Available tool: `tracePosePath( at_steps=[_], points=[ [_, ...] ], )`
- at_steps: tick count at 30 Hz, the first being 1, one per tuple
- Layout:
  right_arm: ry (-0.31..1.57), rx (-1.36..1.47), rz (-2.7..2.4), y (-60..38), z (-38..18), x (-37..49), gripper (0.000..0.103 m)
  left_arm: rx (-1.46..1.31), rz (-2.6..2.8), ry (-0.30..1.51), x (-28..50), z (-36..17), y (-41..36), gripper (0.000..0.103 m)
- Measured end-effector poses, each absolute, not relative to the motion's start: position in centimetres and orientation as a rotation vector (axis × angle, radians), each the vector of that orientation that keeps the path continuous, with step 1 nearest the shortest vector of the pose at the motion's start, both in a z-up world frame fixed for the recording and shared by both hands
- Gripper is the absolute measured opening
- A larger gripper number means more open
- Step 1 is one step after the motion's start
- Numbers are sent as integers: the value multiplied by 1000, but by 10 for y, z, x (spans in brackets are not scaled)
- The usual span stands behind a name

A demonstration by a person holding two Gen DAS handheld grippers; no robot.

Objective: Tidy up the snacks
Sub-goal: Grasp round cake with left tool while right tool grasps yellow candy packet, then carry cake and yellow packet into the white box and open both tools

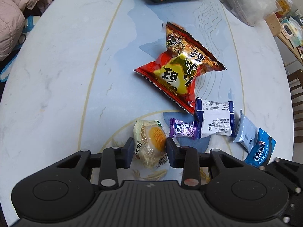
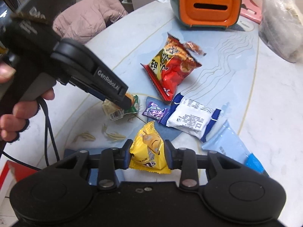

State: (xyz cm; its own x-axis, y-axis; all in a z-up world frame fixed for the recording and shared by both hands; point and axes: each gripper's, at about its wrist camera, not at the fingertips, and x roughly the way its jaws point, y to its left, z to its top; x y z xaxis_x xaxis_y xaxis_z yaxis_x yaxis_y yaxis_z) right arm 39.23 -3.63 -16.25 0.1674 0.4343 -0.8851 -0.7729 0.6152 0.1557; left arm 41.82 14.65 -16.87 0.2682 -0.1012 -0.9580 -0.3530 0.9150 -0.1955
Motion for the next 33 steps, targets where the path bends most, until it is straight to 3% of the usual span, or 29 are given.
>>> tracePosePath(
  at_steps=[7, 23, 33],
  points=[
    [1072, -311, 878, -66, -127, 378, 34, -445, 171, 1262, 396, -142, 149, 35],
    [929, -216, 883, -110, -33, 306, 34, -417, 92, 1037, 305, -28, 132, 35],
    [905, -197, 883, -135, -6, 241, 34, -348, 30, 1039, 231, -2, 103, 35]
  ],
)
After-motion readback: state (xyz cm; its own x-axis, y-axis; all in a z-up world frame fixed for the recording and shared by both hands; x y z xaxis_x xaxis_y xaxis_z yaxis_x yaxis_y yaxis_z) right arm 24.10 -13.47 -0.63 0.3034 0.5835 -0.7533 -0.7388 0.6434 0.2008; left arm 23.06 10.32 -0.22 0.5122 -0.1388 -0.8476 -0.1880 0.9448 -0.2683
